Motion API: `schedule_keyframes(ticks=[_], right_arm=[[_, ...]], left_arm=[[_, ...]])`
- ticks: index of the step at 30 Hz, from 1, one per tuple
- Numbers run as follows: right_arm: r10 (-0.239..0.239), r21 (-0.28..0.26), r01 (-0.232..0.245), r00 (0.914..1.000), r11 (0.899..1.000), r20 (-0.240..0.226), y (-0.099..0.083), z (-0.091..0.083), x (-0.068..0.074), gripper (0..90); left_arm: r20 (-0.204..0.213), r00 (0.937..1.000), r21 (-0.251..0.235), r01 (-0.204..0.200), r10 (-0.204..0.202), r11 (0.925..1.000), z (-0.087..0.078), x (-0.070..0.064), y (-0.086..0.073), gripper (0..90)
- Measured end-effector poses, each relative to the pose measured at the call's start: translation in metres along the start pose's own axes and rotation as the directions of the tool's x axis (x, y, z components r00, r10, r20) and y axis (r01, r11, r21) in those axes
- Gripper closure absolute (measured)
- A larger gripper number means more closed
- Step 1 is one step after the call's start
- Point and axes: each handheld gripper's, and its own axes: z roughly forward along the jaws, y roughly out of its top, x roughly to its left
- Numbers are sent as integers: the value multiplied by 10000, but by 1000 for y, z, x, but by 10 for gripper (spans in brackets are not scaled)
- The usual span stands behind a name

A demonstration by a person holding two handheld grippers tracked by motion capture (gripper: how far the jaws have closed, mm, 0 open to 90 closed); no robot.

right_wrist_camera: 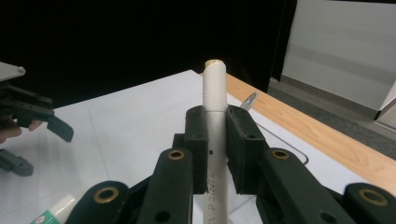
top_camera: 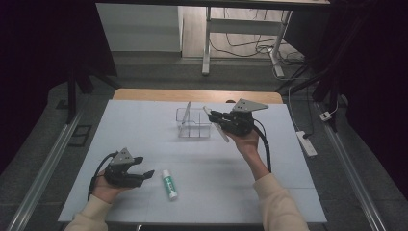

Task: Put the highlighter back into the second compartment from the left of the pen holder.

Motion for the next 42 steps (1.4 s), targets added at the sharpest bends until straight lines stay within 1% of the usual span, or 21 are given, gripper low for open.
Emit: schedule_keyframes(ticks=[6,12,16,24,36,42], right_arm=[[150,-197,-149,9999,9997,49,4,5,-3,779],[242,-348,-235,9995,9991,205,8,7,-6,779],[335,-464,-326,9993,9984,188,12,10,-7,779],[324,-615,-310,9992,9976,226,19,19,-8,779],[529,-774,-513,9984,9957,188,21,31,-9,779],[622,-915,-601,9979,9940,198,25,36,-11,779]], left_arm=[[-19,10000,26,-15,15,10000,0,0,0,296],[-14,10000,32,-20,20,10000,1,0,0,296],[-19,10000,27,-32,32,10000,0,0,0,296],[-11,10000,-6,3,-3,10000,0,1,0,296],[6,10000,-17,-3,3,10000,-1,2,0,296],[15,10000,-46,-4,4,10000,-1,2,0,296]])
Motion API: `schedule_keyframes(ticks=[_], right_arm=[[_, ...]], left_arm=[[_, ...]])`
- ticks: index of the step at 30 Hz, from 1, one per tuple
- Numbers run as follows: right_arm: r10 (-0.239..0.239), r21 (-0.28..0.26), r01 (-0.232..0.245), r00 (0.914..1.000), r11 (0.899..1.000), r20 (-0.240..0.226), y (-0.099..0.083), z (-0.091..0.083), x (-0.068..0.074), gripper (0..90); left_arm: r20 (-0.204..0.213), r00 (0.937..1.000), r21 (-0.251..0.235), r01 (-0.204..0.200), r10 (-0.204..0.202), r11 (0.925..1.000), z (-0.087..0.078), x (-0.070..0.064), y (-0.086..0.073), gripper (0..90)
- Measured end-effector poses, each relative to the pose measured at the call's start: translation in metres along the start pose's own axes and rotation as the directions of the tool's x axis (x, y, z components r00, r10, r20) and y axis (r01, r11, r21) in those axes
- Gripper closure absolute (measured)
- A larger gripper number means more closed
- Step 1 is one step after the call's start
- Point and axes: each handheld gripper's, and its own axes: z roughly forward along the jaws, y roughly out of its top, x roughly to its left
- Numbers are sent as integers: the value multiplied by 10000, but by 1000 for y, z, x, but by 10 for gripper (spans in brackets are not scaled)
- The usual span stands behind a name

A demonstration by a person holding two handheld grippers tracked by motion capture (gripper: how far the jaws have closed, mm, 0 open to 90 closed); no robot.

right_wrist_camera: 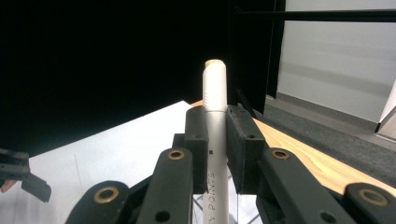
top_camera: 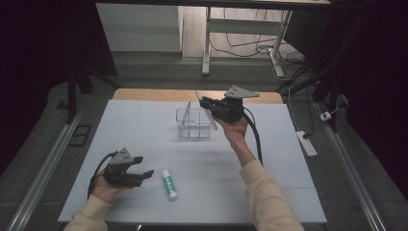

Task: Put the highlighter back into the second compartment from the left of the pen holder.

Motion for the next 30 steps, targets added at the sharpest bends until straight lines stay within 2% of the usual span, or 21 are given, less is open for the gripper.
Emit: schedule_keyframes(ticks=[9,24,30], right_arm=[[-55,-128,56,10000,9999,70,7,9,-1,779],[355,-349,-352,9993,9988,95,4,24,-9,779],[316,-380,-313,9995,9988,73,6,32,-8,779]], left_arm=[[30,10000,6,10,-10,10000,0,0,0,296],[29,10000,2,3,-3,10000,0,1,0,296],[47,10000,-37,55,-55,10000,0,2,0,296]])
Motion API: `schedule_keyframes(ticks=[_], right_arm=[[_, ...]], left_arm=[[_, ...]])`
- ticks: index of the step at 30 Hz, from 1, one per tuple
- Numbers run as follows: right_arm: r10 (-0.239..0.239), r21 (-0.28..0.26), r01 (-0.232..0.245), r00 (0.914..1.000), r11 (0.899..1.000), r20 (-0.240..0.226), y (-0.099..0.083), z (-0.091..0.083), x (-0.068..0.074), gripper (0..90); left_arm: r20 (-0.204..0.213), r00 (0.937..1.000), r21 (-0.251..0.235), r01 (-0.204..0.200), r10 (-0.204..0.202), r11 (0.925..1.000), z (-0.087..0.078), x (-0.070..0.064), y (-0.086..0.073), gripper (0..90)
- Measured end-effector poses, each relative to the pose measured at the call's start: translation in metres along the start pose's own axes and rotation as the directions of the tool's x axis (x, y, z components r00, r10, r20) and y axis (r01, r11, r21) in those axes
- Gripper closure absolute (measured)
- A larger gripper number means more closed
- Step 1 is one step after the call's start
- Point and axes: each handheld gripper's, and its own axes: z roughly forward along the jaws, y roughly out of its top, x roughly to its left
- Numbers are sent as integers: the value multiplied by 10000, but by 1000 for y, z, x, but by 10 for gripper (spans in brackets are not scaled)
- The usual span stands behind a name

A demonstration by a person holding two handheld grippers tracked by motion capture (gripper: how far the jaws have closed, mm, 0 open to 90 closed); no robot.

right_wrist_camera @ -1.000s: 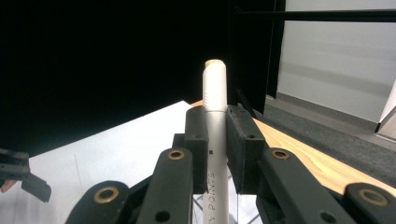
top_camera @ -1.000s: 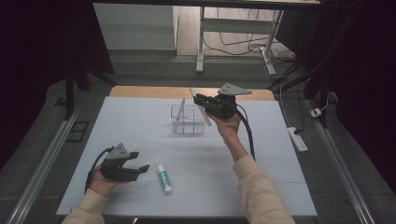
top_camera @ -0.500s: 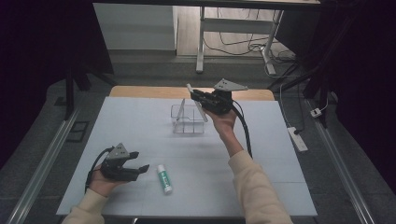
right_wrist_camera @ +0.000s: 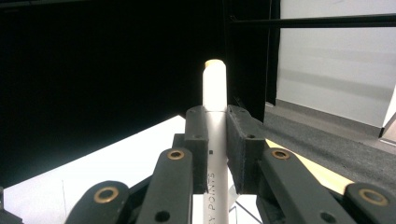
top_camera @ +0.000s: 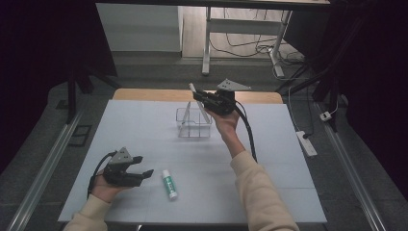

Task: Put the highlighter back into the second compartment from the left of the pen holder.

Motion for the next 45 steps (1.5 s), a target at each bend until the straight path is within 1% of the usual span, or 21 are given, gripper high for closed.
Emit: schedule_keyframes(ticks=[13,20,24,27,35,42,43,44,45], right_arm=[[-115,-71,115,9999,9999,-24,0,17,1,778],[-94,-134,93,9999,9999,-60,-5,30,-1,778],[-116,-162,116,9999,9998,7,-10,37,-1,778],[-165,-224,165,9999,9996,10,-12,41,-1,778],[-123,-367,124,9999,9992,35,-14,45,-3,777],[-140,-246,143,9998,9996,126,-20,48,-5,771],[-158,-203,162,9997,9997,195,-21,48,-5,769],[-213,-148,218,9994,9997,278,-22,48,-5,752],[-249,-86,253,9990,9996,379,-23,48,-5,704]], left_arm=[[1,10000,-14,-15,15,10000,-1,0,0,296],[-9,10000,-2,7,-7,10000,0,1,0,296],[6,9999,62,-122,122,9999,1,-1,1,296],[3,10000,51,-98,98,9999,1,0,1,296],[18,9999,65,-112,112,9999,2,-1,1,296],[11,10000,57,-91,91,9999,1,0,1,296],[12,10000,58,-95,95,9999,1,0,1,296],[14,10000,52,-94,94,9999,1,0,1,296],[16,10000,43,-93,93,9999,1,0,1,296]])
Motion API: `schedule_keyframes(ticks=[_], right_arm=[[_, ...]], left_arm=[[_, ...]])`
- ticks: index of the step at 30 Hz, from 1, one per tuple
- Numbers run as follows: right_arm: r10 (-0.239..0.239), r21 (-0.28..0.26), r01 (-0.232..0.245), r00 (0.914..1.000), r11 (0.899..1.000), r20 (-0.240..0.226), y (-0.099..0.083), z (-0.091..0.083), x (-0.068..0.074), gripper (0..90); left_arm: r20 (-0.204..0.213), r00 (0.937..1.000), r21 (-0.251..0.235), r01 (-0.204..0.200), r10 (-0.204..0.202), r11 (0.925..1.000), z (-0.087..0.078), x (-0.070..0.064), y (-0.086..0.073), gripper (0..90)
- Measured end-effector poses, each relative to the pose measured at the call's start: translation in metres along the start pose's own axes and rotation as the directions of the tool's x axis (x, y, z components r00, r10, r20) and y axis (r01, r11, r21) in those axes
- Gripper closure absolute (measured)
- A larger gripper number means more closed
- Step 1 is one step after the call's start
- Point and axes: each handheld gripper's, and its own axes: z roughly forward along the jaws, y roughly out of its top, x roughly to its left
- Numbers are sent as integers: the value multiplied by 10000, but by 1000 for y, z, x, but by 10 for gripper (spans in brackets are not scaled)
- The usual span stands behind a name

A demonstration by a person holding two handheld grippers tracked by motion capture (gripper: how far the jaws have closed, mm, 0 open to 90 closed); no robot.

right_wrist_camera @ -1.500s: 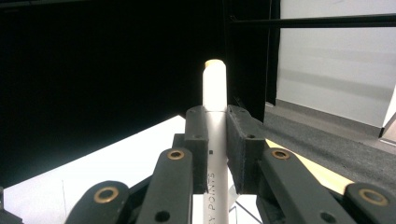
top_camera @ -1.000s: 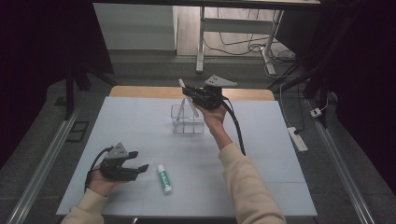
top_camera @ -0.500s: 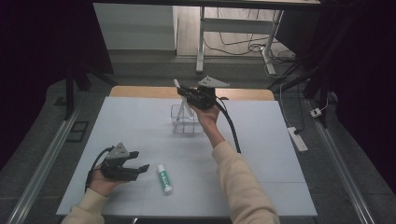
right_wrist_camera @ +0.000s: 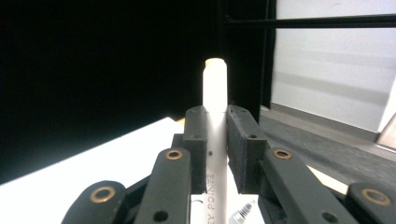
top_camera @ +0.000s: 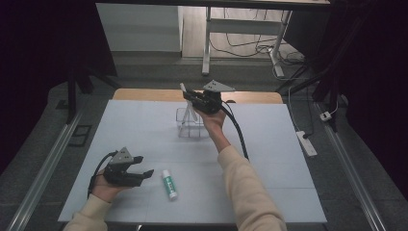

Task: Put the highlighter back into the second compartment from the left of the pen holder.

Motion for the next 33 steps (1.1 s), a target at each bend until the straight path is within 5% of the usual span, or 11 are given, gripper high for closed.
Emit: schedule_keyframes(ticks=[6,33], right_arm=[[-406,556,386,9986,9977,343,0,-4,3,554],[-53,1716,5,9996,9852,270,-19,-71,-3,504]], left_arm=[[-17,10000,-11,28,-28,10000,0,1,0,296],[-97,10000,42,5,-5,10000,-1,1,0,296]])
